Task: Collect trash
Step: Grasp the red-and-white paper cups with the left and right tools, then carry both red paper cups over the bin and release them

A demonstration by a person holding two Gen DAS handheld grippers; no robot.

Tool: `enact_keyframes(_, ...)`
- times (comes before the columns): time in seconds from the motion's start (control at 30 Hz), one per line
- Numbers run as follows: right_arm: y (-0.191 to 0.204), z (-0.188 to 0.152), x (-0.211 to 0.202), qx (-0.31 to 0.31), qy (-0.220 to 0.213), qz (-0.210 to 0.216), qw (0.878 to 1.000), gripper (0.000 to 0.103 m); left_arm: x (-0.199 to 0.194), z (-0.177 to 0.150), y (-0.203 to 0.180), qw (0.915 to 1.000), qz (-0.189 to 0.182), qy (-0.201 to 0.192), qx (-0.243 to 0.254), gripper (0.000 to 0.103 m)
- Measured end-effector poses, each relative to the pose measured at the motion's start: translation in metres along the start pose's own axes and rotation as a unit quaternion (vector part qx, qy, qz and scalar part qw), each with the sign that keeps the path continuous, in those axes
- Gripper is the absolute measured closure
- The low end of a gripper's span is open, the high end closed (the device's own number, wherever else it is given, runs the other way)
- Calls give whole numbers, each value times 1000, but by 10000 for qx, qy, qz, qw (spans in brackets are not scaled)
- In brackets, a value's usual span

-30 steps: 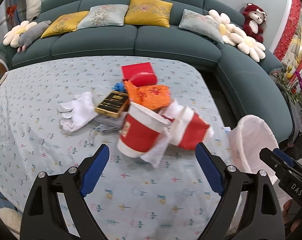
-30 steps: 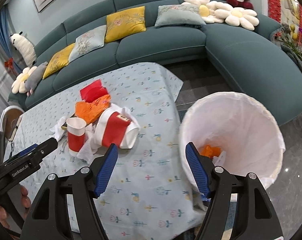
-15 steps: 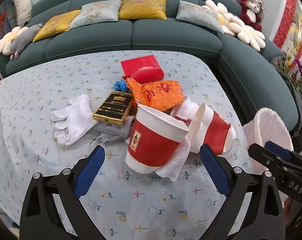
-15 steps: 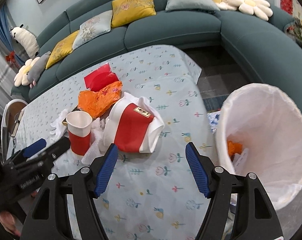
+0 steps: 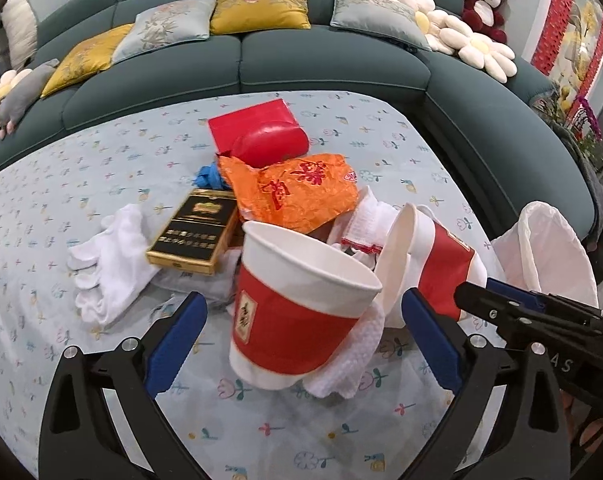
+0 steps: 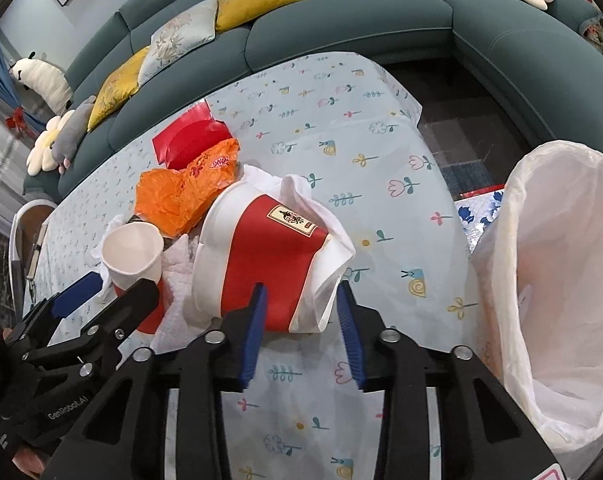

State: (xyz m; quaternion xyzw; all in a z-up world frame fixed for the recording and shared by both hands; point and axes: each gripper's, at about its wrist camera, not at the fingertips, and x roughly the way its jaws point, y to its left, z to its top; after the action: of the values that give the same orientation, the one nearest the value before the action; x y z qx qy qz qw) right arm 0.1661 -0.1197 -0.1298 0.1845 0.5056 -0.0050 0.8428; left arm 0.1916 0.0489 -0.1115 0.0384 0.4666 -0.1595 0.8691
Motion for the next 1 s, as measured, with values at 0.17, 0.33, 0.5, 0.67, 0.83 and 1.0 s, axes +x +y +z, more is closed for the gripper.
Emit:
enact_keyframes(0.17, 0, 0, 5, -40, 35, 59, 10000, 90, 15, 1, 1, 9999, 50, 142, -17, 10)
enact_keyframes(0.33, -3, -1, 2, -19, -13, 58, 10000, 90, 21, 1, 4, 9995, -12, 276, -116, 32)
enact_keyframes(0.5, -7, -5, -8, 7, -96, 34, 9999, 90, 9, -3, 5, 9996, 56, 158, -216, 33)
enact_keyframes(0.67, -5, -6, -23, -48, -261, 19, 9996, 90, -10, -3, 4, 9994, 21, 0, -358, 33)
enact_keyframes(0.83, -4, -5, -42, -126, -448, 55, 9989, 91, -31, 0, -3, 9986, -78, -151, -507, 33)
enact_keyframes(1.0, -8, -5, -68, -153, -707, 46, 9974, 91, -52, 3, -22, 9982, -201, -315, -459, 33)
